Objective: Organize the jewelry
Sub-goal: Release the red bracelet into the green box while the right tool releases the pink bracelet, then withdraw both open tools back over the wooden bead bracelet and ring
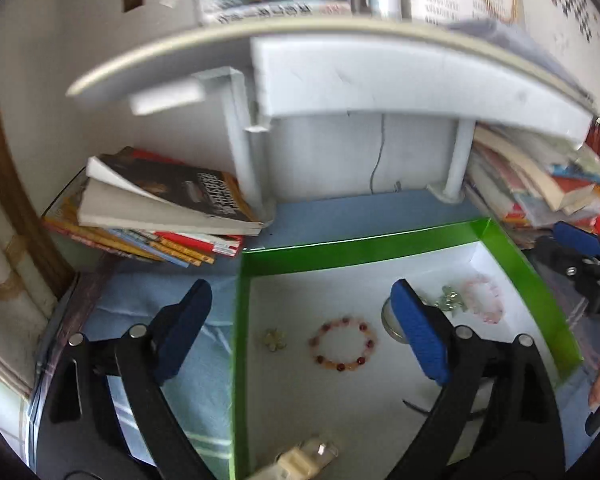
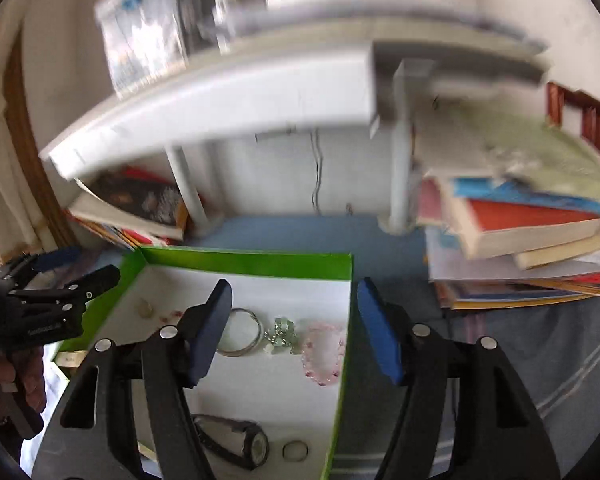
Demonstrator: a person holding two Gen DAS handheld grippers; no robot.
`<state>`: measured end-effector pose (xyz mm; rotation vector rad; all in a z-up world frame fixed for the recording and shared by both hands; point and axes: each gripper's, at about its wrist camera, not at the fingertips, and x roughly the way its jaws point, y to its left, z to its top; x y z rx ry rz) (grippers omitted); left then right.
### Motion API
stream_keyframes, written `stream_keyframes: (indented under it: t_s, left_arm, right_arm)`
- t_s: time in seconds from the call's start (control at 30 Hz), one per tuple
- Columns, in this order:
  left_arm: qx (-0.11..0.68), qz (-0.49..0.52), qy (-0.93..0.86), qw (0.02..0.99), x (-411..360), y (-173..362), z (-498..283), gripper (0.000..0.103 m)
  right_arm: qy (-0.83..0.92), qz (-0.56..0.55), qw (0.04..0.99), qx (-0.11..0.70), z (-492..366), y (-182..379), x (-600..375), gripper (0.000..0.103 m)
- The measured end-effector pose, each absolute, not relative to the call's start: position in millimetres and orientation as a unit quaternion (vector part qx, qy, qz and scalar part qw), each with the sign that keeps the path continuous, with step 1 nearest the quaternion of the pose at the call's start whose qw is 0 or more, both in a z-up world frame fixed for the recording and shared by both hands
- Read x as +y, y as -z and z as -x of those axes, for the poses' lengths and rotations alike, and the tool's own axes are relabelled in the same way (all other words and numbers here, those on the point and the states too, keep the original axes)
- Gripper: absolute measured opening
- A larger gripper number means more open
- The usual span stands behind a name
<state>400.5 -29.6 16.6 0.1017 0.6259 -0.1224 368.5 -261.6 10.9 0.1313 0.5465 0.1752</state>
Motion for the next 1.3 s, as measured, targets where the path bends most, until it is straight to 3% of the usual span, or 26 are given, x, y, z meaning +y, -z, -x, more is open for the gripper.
stream_keyframes:
  t_s: [0.3,0.67,0.93,1.3]
  left_arm:
    - [0.208,0.04,0.057,0.976,39.4,-59.8,-243.8,0.099]
    - [0.212,0.052,0.021,0.976,41.7,-5.6,-81.0,0.099]
    - [0.257,0.036,0.043,0.965,14.3,32.5,-56.3,0.099]
    - [0.268,0.035,0.051,0.961,4.3,34.2,-52.3,0.099]
  right_arm:
    - [-0.088,-0.104,0.972,0.193,-214.1,-38.6,-276.7,0.082]
    - [-0.065,-0.073,0.978,0.182,-74.8,-9.2,-240.3,0.085]
    - [-0.081,-0.054,0.971,0.219,-46.0,25.0,-213.4,0.085]
    - [-0.09,-0.062,0.969,0.223,-31.1,30.9,-213.4,0.085]
